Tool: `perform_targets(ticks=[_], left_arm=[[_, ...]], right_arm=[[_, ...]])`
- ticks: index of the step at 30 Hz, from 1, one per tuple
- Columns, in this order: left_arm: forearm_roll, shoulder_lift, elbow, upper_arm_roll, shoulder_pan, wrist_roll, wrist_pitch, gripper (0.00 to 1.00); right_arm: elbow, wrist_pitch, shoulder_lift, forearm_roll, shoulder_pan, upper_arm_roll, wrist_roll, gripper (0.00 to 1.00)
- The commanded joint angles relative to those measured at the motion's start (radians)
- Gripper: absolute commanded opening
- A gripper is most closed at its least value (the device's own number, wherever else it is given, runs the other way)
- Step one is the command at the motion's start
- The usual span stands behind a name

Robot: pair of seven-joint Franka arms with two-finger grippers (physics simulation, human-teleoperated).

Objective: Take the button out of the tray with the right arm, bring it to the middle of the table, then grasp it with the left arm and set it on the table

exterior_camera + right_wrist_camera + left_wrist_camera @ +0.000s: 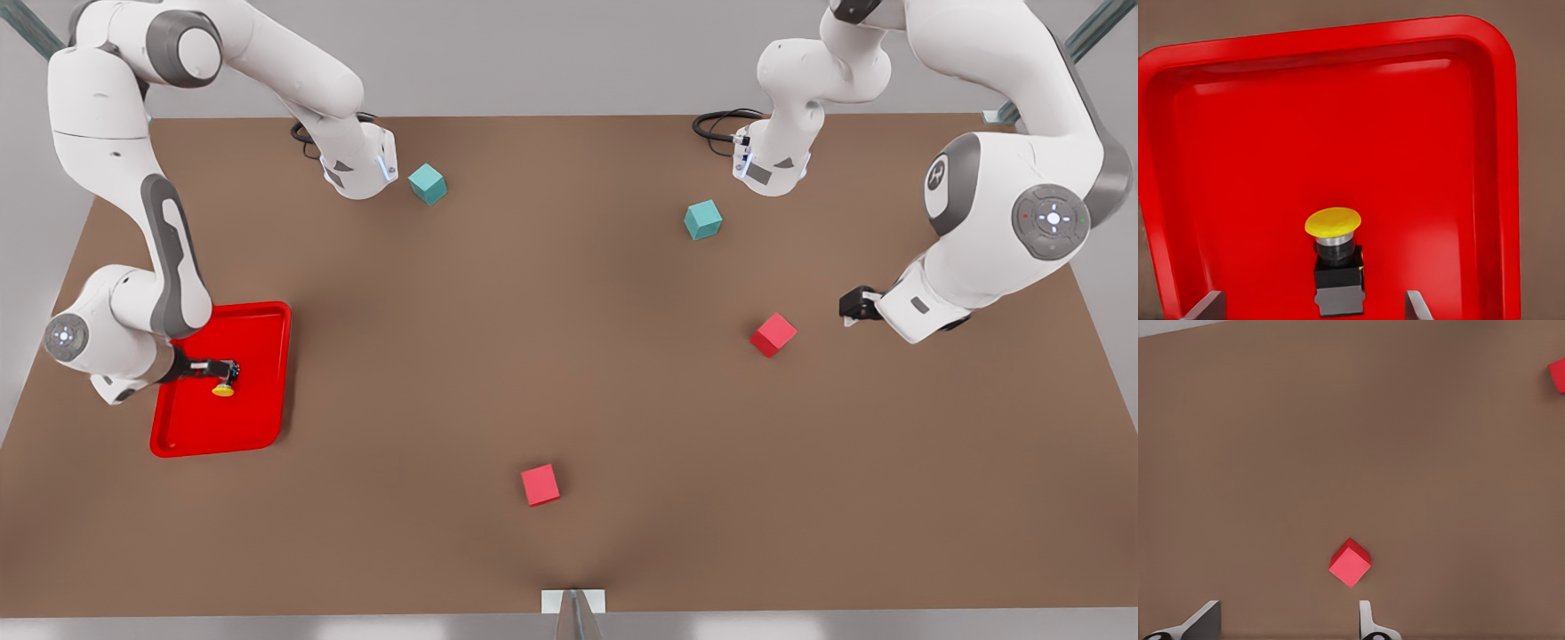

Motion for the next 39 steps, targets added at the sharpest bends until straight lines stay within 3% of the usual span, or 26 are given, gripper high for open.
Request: perform_targets(ticks=[1, 7, 20, 21, 22, 23, 26, 30, 34, 36, 39], left_arm=[[0.001, 0.001, 0.0, 0.0, -0.001, 0.004, -0.001, 1.0], [0.001, 0.008, 0.0, 0.0, 0.0, 0.004, -0.001, 1.0], [0.0, 0.008, 0.0, 0.0, 0.0, 0.003, -0.001, 1.0], [0.0, 0.008, 0.0, 0.0, 0.0, 0.003, -0.001, 1.0], [0.001, 0.008, 0.0, 0.0, 0.0, 0.003, -0.001, 1.0], [0.0, 0.01, 0.0, 0.0, 0.0, 0.003, -0.001, 1.0], [0.0, 0.014, 0.0, 0.0, 0.0, 0.003, -0.001, 1.0], [0.0, 0.014, 0.0, 0.0, 0.0, 0.001, -0.003, 1.0], [0.0, 0.014, 0.0, 0.0, -0.001, 0.001, -0.003, 1.0], [0.0, 0.014, 0.0, 0.0, -0.003, 0.001, -0.003, 1.0], [0.0, 0.016, 0.0, 0.0, -0.006, 0.0, -0.003, 1.0]], right_arm=[[-0.007, 0.064, 0.002, -0.001, -0.023, 0.01, -0.446, 1.0], [-0.045, 0.137, 0.075, -0.004, -0.043, 0.008, -0.478, 1.0], [-0.084, 0.194, 0.077, -0.051, -0.046, -0.003, -0.386, 1.0], [-0.084, 0.199, 0.079, -0.051, -0.043, -0.003, -0.386, 0.89], [-0.084, 0.199, 0.086, -0.051, -0.043, -0.003, -0.36, 0.64], [-0.085, 0.199, 0.086, -0.051, -0.041, -0.003, -0.349, 0.45], [-0.085, 0.199, 0.092, -0.051, -0.04, -0.003, -0.337, 0.39], [-0.053, 0.122, 0.075, -0.05, -0.021, 0.013, -0.289, 0.36], [0.177, -0.393, -0.014, -0.05, -0.005, 0.296, 0.123, 0.36], [0.191, -0.446, -0.012, -0.047, 0.002, 0.419, 0.324, 0.36], [0.234, -0.452, -0.004, -0.031, 0.182, 0.439, 0.62, 0.36]])
